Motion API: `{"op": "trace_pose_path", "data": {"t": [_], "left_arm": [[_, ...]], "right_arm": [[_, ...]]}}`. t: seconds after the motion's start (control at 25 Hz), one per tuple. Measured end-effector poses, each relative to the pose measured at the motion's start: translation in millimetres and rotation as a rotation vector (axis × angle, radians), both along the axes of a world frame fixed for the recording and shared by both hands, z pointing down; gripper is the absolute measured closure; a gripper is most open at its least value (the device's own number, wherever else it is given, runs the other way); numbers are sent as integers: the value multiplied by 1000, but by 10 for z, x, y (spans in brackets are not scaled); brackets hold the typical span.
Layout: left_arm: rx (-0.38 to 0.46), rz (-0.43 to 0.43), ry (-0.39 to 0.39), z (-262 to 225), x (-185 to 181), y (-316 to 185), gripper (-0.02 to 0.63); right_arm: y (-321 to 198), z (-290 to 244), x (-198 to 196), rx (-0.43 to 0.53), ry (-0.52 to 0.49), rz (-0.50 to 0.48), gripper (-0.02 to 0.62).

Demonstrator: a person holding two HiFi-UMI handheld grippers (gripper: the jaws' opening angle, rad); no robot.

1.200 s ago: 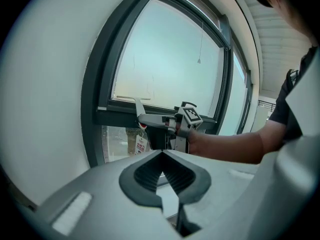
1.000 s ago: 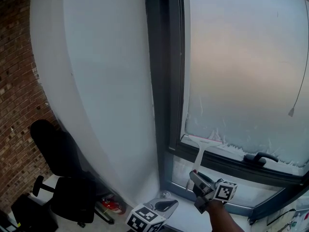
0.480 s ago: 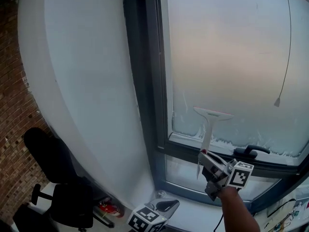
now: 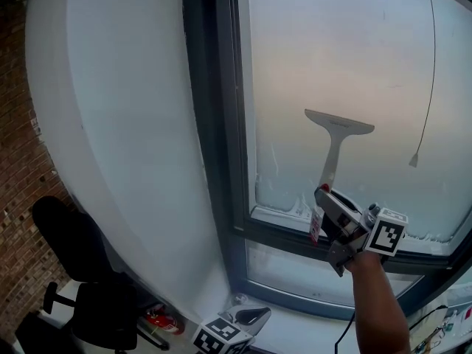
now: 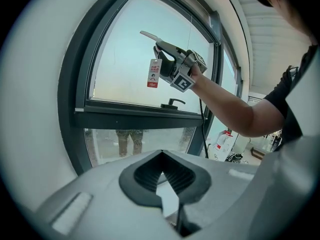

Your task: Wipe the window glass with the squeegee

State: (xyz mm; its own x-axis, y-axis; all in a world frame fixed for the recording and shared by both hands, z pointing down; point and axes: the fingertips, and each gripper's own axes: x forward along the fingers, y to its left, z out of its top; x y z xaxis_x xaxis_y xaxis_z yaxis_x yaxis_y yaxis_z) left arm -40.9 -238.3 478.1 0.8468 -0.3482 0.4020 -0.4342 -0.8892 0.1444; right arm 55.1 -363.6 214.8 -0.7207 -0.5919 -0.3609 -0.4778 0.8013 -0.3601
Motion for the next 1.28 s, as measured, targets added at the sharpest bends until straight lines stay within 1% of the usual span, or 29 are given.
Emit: {"op": "trace_pose_path", "data": {"t": [0.2, 0.36, 0.6, 0.76, 1.08, 1.28], "left_arm": [[6, -5, -2, -9, 9, -4, 606], [3, -3, -2, -2, 33, 7, 606], [3, 3, 0, -8, 74, 32, 606], [3, 8, 0, -11, 98, 35, 606], [-5, 26, -11, 11, 171, 74, 606], [-7, 38, -15, 25, 214, 91, 606]], "right_arm": [[-47, -195, 74, 24, 17, 15, 508], [-58, -318, 114, 32, 37, 4, 508], [-29, -288, 184, 19, 34, -4, 508], [20, -81, 181, -6, 16, -19, 508], [131, 624, 221, -113, -16, -39, 508], [221, 978, 209, -165, -43, -58, 508]]}}
